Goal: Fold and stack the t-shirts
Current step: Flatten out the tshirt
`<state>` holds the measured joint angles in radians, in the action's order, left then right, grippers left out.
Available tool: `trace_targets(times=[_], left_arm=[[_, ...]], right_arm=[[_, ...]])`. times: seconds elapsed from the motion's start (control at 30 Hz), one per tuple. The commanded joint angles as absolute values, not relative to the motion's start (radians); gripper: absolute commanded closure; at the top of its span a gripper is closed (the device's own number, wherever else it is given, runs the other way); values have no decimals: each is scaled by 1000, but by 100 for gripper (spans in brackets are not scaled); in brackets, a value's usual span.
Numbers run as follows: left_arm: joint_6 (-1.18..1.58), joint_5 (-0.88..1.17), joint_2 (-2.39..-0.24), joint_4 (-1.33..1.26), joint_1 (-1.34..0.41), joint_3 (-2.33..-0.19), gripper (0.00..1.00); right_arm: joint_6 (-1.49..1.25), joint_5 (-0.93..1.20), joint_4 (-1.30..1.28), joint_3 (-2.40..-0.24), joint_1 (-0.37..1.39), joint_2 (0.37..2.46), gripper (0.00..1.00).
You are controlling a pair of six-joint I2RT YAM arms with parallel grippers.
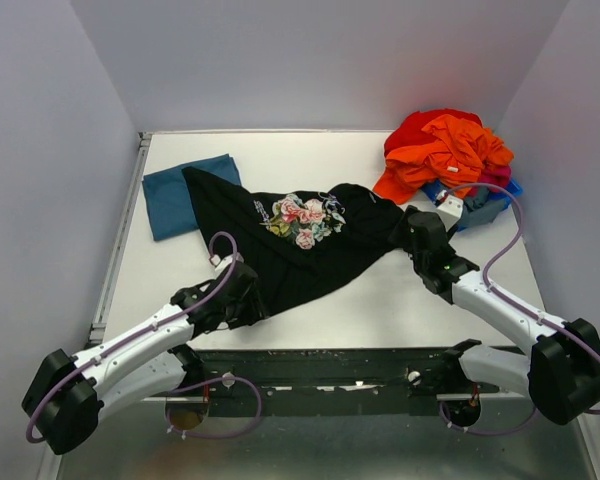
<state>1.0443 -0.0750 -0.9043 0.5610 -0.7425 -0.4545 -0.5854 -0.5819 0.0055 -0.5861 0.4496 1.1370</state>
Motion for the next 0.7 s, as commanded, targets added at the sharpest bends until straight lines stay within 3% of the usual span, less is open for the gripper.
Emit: trace_targets(times=[0.0,0.3,0.57,0.67], left_arm=[[1088,-129,-873,653,-759,-440,42],[1074,-282,-838,674,-759,-503,50],[1061,-249,-839,644,-759,-483,78],[1069,-239,-845,649,-759,-472,75]], right_arm=[[-601,-577,2,-609,442,1141,17],[-600,-571,2,-609,439,1141,17],[-601,-566,2,-609,436,1143,17],[-601,-566,2,-609,436,1141,17]])
